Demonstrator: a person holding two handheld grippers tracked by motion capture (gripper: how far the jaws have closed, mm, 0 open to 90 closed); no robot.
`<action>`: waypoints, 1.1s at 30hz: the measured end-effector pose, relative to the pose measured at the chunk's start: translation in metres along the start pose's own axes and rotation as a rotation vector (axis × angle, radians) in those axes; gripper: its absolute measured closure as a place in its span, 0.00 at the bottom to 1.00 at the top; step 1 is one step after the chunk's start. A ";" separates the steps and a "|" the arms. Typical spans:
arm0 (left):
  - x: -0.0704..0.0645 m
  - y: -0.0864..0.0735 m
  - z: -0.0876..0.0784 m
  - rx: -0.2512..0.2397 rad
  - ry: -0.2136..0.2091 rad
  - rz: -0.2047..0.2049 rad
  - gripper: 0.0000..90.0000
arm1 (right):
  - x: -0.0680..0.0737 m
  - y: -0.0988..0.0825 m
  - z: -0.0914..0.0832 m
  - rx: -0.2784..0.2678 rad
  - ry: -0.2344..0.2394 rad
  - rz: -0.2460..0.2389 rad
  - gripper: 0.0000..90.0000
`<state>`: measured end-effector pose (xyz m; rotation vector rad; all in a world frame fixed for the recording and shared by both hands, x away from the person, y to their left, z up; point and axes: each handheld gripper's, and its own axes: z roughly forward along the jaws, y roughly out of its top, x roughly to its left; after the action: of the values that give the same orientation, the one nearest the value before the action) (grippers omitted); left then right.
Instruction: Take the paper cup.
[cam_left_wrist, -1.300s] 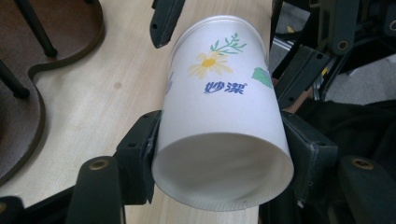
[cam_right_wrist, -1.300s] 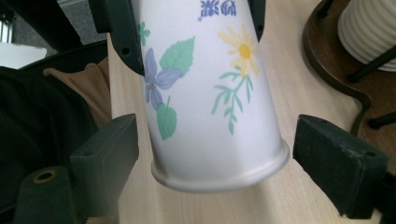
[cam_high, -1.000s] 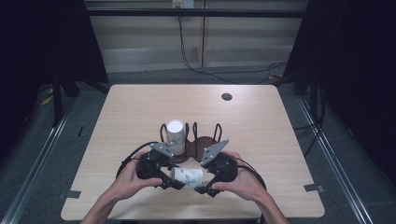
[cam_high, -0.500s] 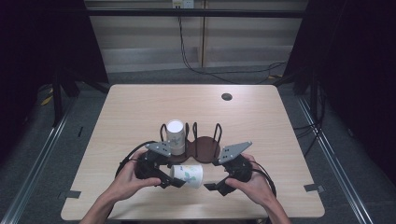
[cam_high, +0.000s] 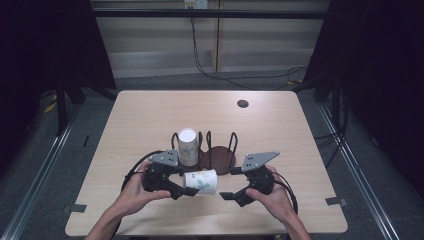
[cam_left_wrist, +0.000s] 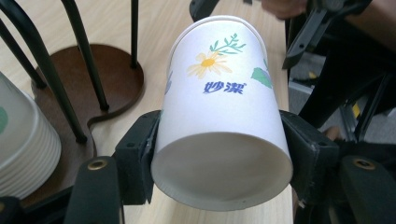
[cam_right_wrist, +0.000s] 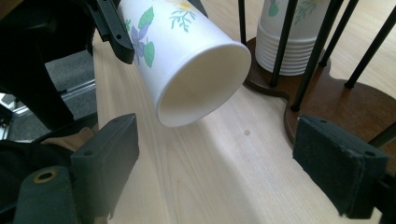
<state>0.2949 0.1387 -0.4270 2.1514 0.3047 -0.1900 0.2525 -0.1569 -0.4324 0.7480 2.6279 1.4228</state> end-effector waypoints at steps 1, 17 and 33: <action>0.000 -0.001 0.000 -0.005 -0.002 0.001 0.40 | 0.000 0.000 0.000 -0.008 0.001 0.005 0.16; 0.000 -0.004 0.000 -0.123 -0.025 0.038 0.40 | 0.001 0.000 -0.002 -0.085 0.033 0.034 0.15; -0.003 -0.003 -0.003 -0.175 -0.049 0.048 0.39 | 0.005 0.004 -0.001 -0.136 0.047 0.042 0.15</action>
<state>0.2916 0.1420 -0.4267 1.9755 0.2330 -0.1815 0.2494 -0.1533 -0.4279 0.7673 2.5313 1.6300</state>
